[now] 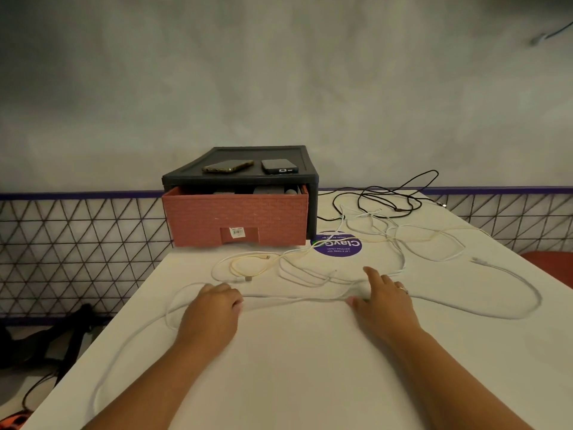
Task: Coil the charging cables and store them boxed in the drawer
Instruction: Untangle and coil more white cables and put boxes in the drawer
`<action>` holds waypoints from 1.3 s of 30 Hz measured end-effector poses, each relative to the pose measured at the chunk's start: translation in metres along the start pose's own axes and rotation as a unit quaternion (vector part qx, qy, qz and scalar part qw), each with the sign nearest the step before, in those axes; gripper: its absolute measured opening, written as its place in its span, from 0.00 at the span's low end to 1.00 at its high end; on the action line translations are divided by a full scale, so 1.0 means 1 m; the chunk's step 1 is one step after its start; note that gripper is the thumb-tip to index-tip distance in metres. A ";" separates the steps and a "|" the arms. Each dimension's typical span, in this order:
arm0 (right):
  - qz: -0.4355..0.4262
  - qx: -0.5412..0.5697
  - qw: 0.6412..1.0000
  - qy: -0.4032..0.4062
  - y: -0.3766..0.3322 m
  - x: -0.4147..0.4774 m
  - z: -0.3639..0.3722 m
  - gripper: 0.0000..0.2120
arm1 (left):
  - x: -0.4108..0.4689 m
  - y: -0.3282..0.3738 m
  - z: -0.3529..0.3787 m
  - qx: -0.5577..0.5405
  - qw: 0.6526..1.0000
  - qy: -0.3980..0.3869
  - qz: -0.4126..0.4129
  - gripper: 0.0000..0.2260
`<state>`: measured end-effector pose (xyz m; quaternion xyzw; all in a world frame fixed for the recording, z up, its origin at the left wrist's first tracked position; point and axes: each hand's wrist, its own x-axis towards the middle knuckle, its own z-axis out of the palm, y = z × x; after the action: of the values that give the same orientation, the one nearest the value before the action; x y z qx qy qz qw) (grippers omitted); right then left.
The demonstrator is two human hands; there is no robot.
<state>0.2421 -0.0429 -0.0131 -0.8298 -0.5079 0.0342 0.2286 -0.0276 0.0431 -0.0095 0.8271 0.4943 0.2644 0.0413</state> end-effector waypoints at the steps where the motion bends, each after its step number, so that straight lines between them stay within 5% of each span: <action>1: -0.019 0.016 1.000 -0.007 0.002 -0.002 -0.001 0.24 | 0.004 0.000 -0.001 -0.003 1.000 0.018 0.000 0.06; 3: -0.063 0.031 0.996 -0.048 0.002 -0.009 -0.007 0.15 | 0.013 0.003 -0.004 -0.011 0.999 0.051 -0.005 0.06; 6: -0.149 -0.015 0.983 -0.101 0.008 -0.016 -0.010 0.22 | 0.025 0.008 -0.008 -0.006 0.998 0.053 -0.031 0.07; 12: -0.245 0.078 0.966 -0.026 0.019 -0.026 -0.007 0.12 | 0.016 0.000 0.009 -0.029 0.999 -0.005 -0.014 0.11; 16: -0.165 0.168 0.967 0.101 0.025 -0.020 -0.015 0.15 | 0.002 0.001 0.014 -0.078 0.991 -0.094 0.048 0.23; 21: -0.024 0.158 0.971 0.179 0.047 -0.001 -0.022 0.12 | -0.002 -0.003 0.009 -0.082 0.993 -0.066 0.058 0.11; 27: 0.143 -0.084 0.976 0.142 0.074 0.020 -0.026 0.13 | -0.017 -0.015 -0.002 -0.022 0.999 -0.047 0.009 0.16; 31: 0.236 -0.108 0.959 0.114 0.077 0.020 -0.030 0.14 | -0.010 -0.016 -0.010 0.006 0.991 -0.114 -0.064 0.13; 35: 0.039 -0.158 0.978 0.129 0.059 0.014 -0.020 0.11 | 0.004 -0.004 -0.014 -0.157 0.965 -0.168 -0.125 0.11; 39: -0.185 -0.093 0.974 0.087 0.020 0.002 -0.001 0.17 | 0.005 0.032 -0.014 -0.248 0.945 -0.199 -0.074 0.12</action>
<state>0.2598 -0.0486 -0.0200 -0.7386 -0.6320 -0.1289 0.1962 -0.0065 0.0286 0.0150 0.7878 0.4544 0.2050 0.3619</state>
